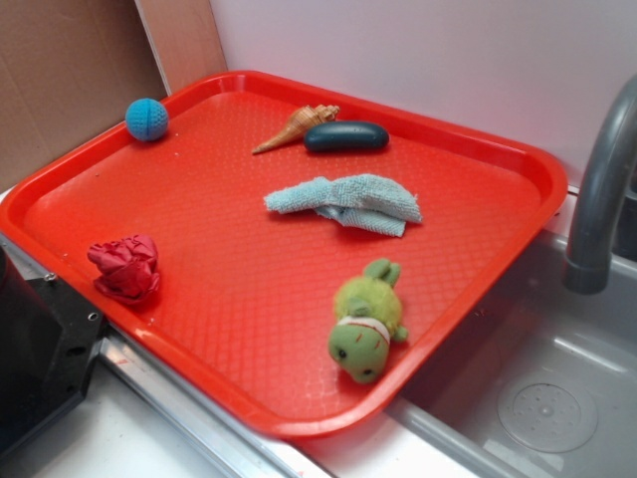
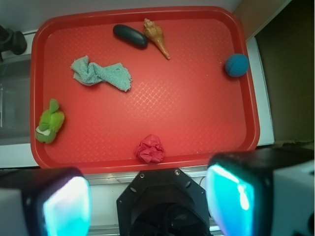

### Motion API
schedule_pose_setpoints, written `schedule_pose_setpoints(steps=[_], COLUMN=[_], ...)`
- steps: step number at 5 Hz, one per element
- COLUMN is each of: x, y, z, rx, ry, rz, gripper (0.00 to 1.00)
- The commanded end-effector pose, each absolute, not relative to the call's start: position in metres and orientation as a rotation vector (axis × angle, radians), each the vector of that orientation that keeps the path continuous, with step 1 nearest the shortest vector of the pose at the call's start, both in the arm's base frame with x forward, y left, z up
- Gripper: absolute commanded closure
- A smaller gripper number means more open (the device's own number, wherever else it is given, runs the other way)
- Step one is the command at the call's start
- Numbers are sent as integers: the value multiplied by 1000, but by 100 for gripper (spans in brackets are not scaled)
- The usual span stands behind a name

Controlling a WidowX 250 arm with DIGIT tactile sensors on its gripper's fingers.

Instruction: Grab the green animal.

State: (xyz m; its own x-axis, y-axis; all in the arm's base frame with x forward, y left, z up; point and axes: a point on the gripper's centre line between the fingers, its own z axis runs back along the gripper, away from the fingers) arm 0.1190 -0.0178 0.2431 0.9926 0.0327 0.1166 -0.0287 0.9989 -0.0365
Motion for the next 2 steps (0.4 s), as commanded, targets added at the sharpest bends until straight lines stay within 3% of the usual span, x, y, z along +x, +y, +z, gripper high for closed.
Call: schedule_pose_setpoints(steps=[1, 2], x=[119, 131], y=[-18, -63], z=[243, 198], rx=[-35, -170], ry=[-117, -90], rz=[31, 107], gripper=[0, 0])
